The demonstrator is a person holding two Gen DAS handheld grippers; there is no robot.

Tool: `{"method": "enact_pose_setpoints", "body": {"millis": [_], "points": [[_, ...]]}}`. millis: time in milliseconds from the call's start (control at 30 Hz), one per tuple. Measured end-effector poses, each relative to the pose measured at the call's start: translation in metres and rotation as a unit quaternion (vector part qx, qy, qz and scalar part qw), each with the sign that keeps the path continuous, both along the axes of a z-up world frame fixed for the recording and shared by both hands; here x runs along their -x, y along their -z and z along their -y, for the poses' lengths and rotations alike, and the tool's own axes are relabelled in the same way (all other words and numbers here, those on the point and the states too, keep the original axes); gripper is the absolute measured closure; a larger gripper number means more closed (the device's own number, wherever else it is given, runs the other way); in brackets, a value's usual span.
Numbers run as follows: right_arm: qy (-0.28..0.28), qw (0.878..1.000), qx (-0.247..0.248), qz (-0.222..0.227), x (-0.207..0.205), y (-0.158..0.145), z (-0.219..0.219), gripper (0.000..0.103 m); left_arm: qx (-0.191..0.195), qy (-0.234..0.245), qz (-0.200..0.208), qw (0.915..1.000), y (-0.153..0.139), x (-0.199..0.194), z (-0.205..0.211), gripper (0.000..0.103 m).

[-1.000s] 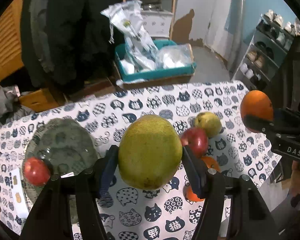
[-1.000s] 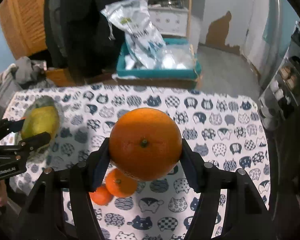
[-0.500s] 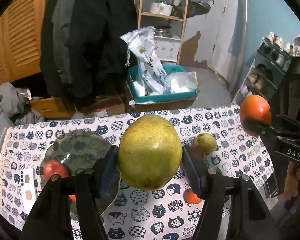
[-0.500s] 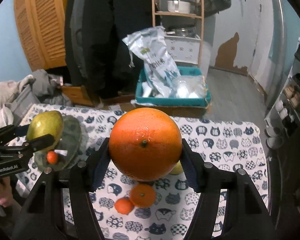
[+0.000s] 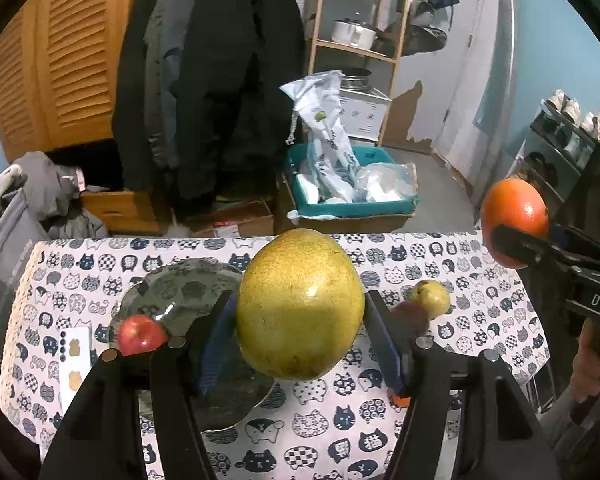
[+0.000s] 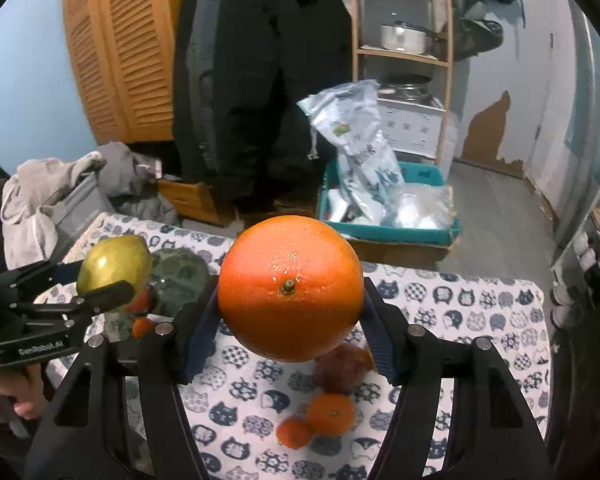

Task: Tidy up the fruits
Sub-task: 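Lift the pear and orange and carry them toward the glass bowl, then lower the pear and orange into the bowl and open both tools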

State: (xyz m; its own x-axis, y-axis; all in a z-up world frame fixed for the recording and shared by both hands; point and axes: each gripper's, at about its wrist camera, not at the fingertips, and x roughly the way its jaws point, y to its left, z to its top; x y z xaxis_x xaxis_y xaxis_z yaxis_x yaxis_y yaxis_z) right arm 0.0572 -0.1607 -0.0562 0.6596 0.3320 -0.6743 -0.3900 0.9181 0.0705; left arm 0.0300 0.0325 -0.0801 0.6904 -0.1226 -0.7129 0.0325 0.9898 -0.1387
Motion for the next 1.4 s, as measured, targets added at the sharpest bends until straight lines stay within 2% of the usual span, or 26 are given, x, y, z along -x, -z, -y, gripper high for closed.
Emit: {"method": "enact_pose_setpoints", "body": {"millis": [500, 700, 1133, 1400], "points": [[-0.052, 0.998, 0.005, -0.024, -0.016, 0.012, -0.069, 0.037, 0.004, -0.05, -0.014, 0.9986, 0.014, 0.008, -0.051, 0.037], [-0.068, 0.997, 0.008, -0.045, -0.025, 0.025, -0.097, 0.037, 0.009, -0.066, -0.032, 0.9973, 0.03, 0.007, -0.071, 0.037], [-0.101, 0.99, 0.03, -0.092, -0.044, 0.067, -0.159, 0.037, 0.011, -0.102, -0.08, 0.9915, 0.071, 0.004, -0.113, 0.037], [-0.114, 0.983, 0.054, -0.132, -0.056, 0.108, -0.194, 0.037, 0.003, -0.111, -0.125, 0.986, 0.104, 0.003, -0.126, 0.037]]}}
